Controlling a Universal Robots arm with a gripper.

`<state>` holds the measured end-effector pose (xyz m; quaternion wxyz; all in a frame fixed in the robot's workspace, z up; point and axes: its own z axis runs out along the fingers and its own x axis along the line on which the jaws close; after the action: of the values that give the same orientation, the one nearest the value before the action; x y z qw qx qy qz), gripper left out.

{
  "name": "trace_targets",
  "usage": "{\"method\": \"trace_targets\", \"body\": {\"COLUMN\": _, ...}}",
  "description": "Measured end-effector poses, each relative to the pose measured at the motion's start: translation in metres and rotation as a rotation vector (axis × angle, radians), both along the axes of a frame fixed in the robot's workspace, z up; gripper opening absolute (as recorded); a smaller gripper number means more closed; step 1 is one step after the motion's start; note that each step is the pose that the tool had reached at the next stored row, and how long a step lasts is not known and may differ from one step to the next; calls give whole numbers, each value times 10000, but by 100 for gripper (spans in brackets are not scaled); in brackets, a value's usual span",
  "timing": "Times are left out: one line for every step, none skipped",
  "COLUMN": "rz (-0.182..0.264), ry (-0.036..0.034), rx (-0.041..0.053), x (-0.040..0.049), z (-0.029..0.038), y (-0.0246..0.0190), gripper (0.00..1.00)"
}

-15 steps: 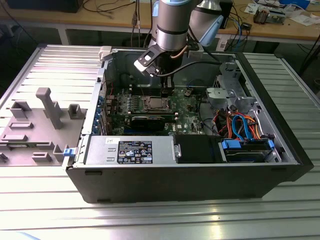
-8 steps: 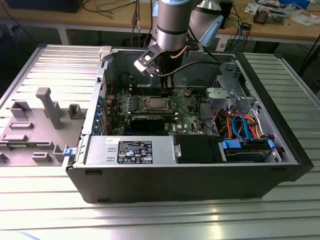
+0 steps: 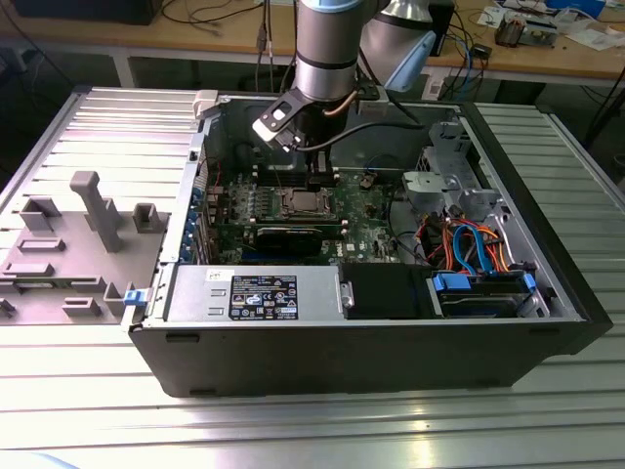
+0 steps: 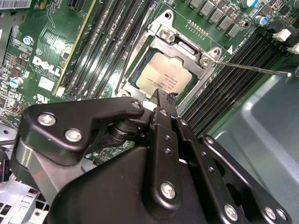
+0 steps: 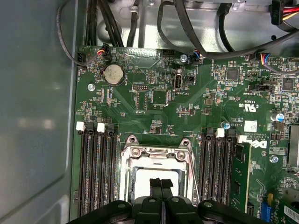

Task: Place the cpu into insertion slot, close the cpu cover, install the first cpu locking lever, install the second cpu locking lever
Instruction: 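Close the cpu cover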

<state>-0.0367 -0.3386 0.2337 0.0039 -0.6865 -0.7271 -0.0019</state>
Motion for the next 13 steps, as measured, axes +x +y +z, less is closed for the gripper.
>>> {"method": "trace_targets", "body": {"rz": 0, "ry": -1, "rx": 0, "x": 0, "z": 0, "y": 0, "gripper": 11}}
{"method": "trace_targets", "body": {"rz": -1, "ry": 0, "rx": 0, "x": -1, "z": 0, "y": 0, "gripper": 11}}
{"method": "trace_targets", "body": {"rz": 0, "ry": 0, "rx": 0, "x": -1, "z": 0, "y": 0, "gripper": 11}}
{"method": "trace_targets", "body": {"rz": 0, "ry": 0, "rx": 0, "x": -1, "z": 0, "y": 0, "gripper": 11}}
{"method": "trace_targets", "body": {"rz": -1, "ry": 0, "rx": 0, "x": -1, "z": 0, "y": 0, "gripper": 11}}
{"method": "trace_targets", "body": {"rz": 0, "ry": -1, "rx": 1, "x": -1, "z": -1, "y": 0, "gripper": 11}}
{"method": "trace_targets", "body": {"rz": 0, "ry": -1, "rx": 0, "x": -1, "z": -1, "y": 0, "gripper": 11}}
{"method": "trace_targets", "body": {"rz": 0, "ry": 0, "rx": 0, "x": -2, "z": -1, "y": 0, "gripper": 11}}
{"method": "trace_targets", "body": {"rz": -2, "ry": -1, "rx": 0, "x": -5, "z": -1, "y": 0, "gripper": 11}}
{"method": "trace_targets", "body": {"rz": -3, "ry": -1, "rx": 1, "x": -12, "z": -2, "y": 0, "gripper": 11}}
{"method": "trace_targets", "body": {"rz": -1, "ry": -1, "rx": 2, "x": -19, "z": -4, "y": 0, "gripper": 11}}
{"method": "trace_targets", "body": {"rz": 5, "ry": -1, "rx": 1, "x": -34, "z": -9, "y": 0, "gripper": 11}}
{"method": "trace_targets", "body": {"rz": 15, "ry": -1, "rx": 1, "x": -46, "z": -14, "y": 0, "gripper": 11}}
